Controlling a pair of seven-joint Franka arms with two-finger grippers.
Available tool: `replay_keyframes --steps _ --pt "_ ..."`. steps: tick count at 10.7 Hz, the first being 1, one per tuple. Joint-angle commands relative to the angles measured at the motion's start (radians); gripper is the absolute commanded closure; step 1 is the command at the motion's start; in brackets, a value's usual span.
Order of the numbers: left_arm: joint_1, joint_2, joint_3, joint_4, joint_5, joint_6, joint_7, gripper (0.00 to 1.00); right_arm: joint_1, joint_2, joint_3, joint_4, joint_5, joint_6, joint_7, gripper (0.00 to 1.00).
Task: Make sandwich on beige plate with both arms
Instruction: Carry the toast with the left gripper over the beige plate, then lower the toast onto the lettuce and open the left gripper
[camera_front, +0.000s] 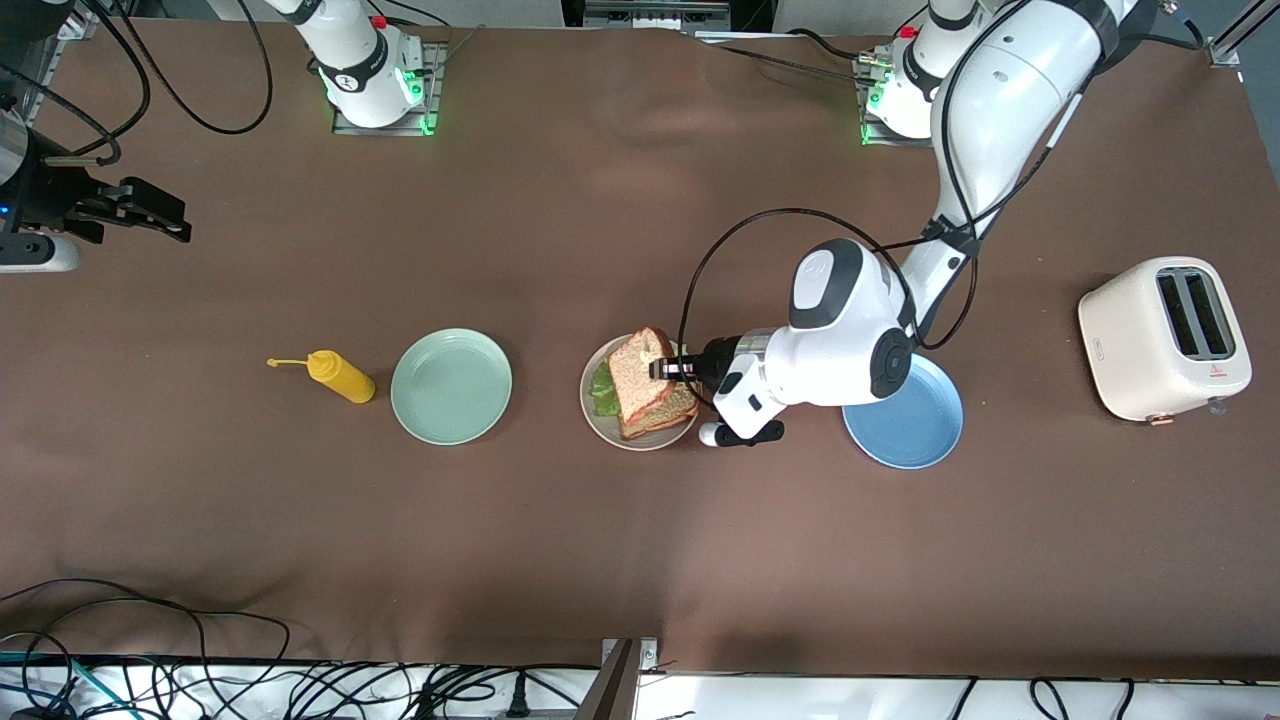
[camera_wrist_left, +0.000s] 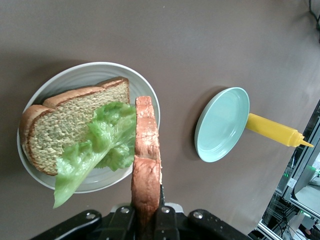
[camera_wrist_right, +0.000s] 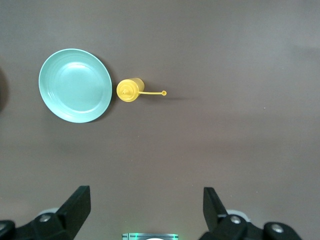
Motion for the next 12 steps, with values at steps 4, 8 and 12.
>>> replay_keyframes --steps 4,8,12 --pt "-0.034 0.051 0.012 0.023 -0.029 0.029 0.058 1.0 -0.003 -0.004 -0.064 0.055 -0.004 0.018 0.04 0.0" --pt "-0.042 0.093 0.012 0.037 -0.03 0.079 0.064 1.0 -0.003 -0.002 -0.075 0.056 0.025 0.016 0.04 0.0" --pt "-0.027 0.07 0.043 0.037 -0.001 0.087 0.047 0.18 0.004 0.004 -0.069 0.053 0.025 0.002 0.032 0.0"
